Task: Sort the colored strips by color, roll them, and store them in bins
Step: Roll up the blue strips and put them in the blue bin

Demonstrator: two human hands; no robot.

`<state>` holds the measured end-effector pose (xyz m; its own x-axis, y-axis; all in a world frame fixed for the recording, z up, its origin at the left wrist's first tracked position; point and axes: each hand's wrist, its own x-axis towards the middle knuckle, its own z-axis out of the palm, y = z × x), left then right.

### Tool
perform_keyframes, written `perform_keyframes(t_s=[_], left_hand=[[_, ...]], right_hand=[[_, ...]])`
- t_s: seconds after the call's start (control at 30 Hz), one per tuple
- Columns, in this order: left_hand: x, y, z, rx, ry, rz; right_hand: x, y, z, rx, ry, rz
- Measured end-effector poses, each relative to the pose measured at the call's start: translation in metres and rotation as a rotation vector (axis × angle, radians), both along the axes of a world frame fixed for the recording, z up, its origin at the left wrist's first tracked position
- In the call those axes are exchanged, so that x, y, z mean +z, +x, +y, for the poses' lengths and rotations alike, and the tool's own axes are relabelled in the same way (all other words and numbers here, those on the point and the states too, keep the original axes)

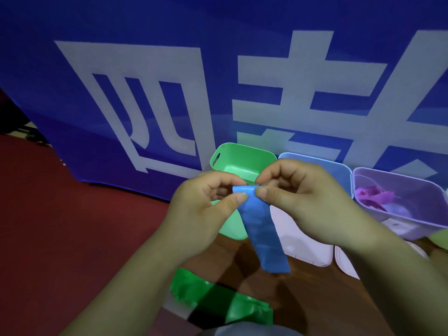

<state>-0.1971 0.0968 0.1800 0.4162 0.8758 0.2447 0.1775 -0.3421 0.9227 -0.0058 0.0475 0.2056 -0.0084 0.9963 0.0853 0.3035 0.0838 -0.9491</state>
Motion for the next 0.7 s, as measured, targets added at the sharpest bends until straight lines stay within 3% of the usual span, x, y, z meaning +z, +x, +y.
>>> perform_keyframes(t_s=[0.37,0.7], left_hand=[[-0.008,0.012,-0.006,-0.116,-0.047,-0.123],[-0.006,0.027,-0.013,-0.026,-0.3,-0.116]], right_hand=[[-0.01,0.007,-0.01,-0.028,-0.117,0.154],[-0.015,0.016,-0.028,-0.116,-0.047,0.041]])
